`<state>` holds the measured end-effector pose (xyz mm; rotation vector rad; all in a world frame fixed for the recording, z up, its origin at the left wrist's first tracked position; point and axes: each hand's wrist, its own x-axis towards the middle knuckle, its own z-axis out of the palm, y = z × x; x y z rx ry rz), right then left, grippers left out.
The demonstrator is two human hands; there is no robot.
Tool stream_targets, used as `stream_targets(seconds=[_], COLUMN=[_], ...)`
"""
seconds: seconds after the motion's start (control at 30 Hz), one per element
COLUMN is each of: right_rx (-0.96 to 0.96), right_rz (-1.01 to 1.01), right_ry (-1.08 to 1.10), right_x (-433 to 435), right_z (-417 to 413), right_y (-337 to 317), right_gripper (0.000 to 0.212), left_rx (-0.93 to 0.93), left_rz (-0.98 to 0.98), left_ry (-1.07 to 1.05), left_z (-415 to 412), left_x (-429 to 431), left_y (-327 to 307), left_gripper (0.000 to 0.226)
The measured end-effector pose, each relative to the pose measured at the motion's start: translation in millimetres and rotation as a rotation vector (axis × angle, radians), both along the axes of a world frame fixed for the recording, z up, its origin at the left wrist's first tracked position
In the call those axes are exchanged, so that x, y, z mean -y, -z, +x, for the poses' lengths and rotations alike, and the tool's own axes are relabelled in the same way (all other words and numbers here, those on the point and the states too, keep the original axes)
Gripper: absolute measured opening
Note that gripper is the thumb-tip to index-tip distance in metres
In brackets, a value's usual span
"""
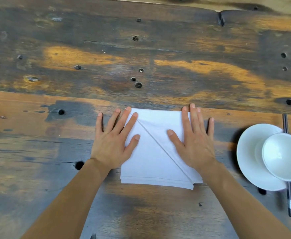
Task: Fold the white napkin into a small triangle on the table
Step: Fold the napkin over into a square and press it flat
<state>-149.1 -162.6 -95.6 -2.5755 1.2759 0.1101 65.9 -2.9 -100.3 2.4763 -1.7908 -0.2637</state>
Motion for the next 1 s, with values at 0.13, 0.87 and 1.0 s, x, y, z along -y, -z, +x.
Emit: stream_targets(seconds=[0.13, 0.87, 1.0], right_rx=[-0.025, 0.021, 0.005], right_rz=[0.010, 0.055, 0.054], right_ry=[-0.016, -0.318, -0.308], right_x=[1.1, -73.5, -82.3], right_z=[-1.0, 58.0, 27.6], right_y=[-0.7, -6.3, -7.3], right_gripper=[0.086, 0.085, 0.081], left_rx=[0.009, 0.031, 0.029], left_rz=[-0.003, 0.010, 0.004], left_ry=[0.004, 0.004, 0.000], left_z=[0.0, -0.8, -1.4], left_x=[-1.2, -0.8, -0.6], left_y=[2.3, 0.5, 0.0], left_gripper=[0.064, 0.065, 0.065])
